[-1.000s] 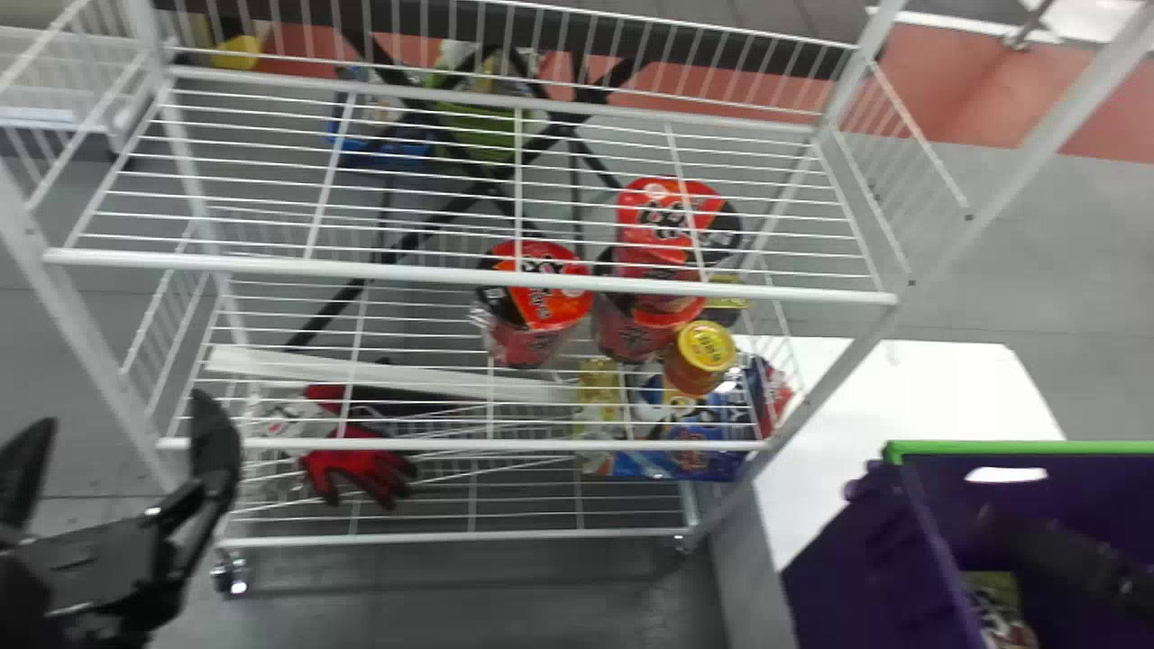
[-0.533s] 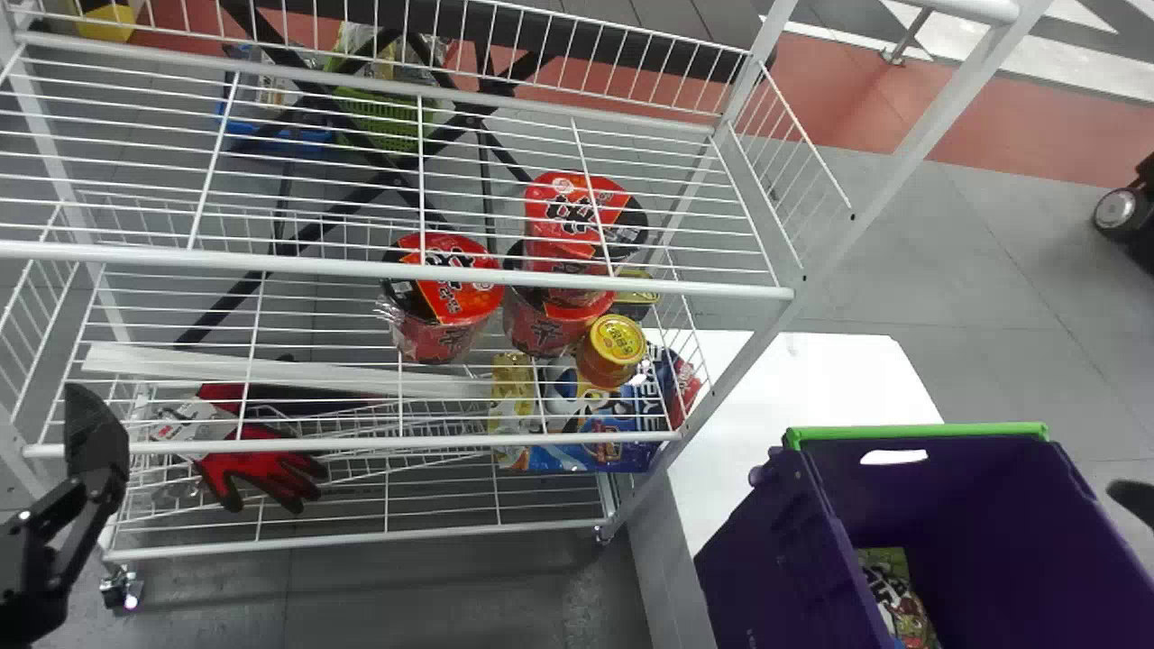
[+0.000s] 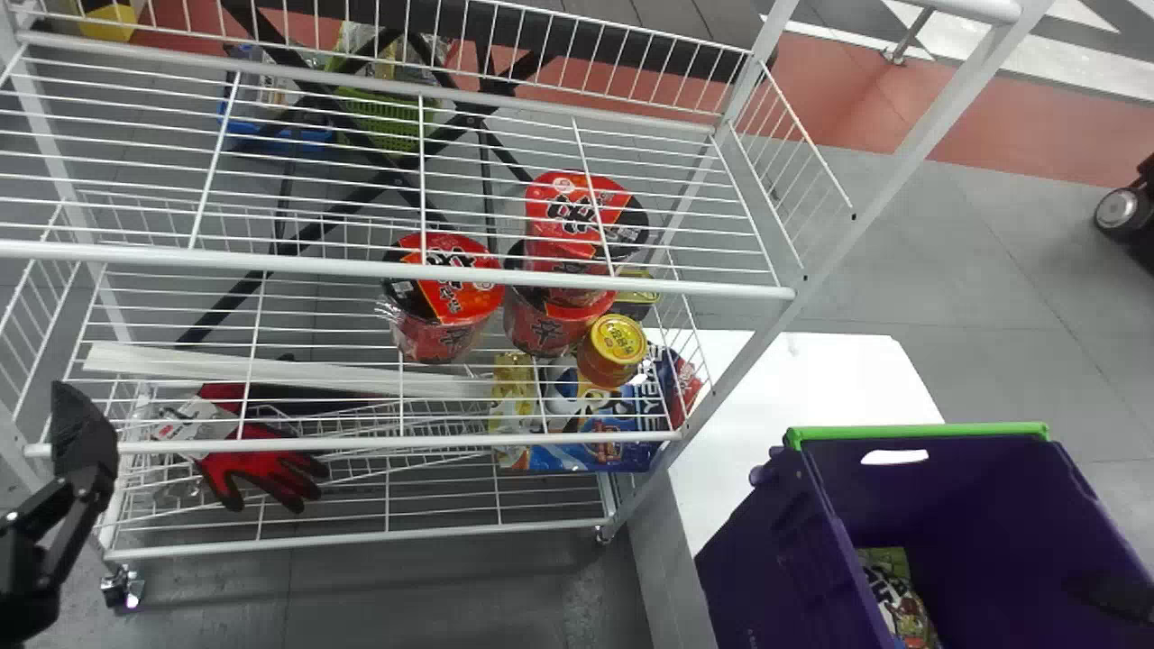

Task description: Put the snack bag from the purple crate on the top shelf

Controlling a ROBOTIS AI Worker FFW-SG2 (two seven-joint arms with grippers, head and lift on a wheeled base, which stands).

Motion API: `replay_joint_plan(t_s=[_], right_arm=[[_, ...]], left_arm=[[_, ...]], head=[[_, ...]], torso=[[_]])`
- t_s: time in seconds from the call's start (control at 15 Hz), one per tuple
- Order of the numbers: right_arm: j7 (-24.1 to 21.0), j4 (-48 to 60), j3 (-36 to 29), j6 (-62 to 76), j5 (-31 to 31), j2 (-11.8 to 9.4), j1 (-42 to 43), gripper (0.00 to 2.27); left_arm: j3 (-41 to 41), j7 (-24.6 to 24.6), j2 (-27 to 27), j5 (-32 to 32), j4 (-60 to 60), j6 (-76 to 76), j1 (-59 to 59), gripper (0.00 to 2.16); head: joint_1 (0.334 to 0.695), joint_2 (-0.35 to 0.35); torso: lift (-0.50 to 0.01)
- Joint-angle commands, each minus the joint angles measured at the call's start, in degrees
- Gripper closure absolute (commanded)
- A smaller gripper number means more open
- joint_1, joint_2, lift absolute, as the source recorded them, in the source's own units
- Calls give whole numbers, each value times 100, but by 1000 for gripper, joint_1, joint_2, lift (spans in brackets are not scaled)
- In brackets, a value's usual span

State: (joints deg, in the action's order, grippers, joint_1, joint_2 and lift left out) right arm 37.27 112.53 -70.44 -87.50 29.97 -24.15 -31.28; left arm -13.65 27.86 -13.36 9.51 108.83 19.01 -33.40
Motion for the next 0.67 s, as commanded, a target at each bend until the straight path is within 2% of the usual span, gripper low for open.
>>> replay_joint_plan(t_s=[0.0, 0.27, 0.47, 0.6], right_arm=[[0, -478, 426, -258, -536, -301, 149, 124], [8, -1567, 1692, -258, -1758, -802, 474, 124], [52, -2147, 2702, -258, -2734, -890, 720, 124], [52, -2402, 3282, -258, -3173, -942, 773, 124]], left_arm=[[47, -9, 0, 59, -64, 107, 0, 110], [90, -70, 71, 103, -222, 335, 35, 110], [90, -79, 88, 121, -275, 353, 62, 110], [90, -70, 88, 130, -283, 406, 62, 110]], head=[[695, -350], [695, -350], [695, -350], [695, -350]], torso=[[-451], [-451], [-451], [-451]])
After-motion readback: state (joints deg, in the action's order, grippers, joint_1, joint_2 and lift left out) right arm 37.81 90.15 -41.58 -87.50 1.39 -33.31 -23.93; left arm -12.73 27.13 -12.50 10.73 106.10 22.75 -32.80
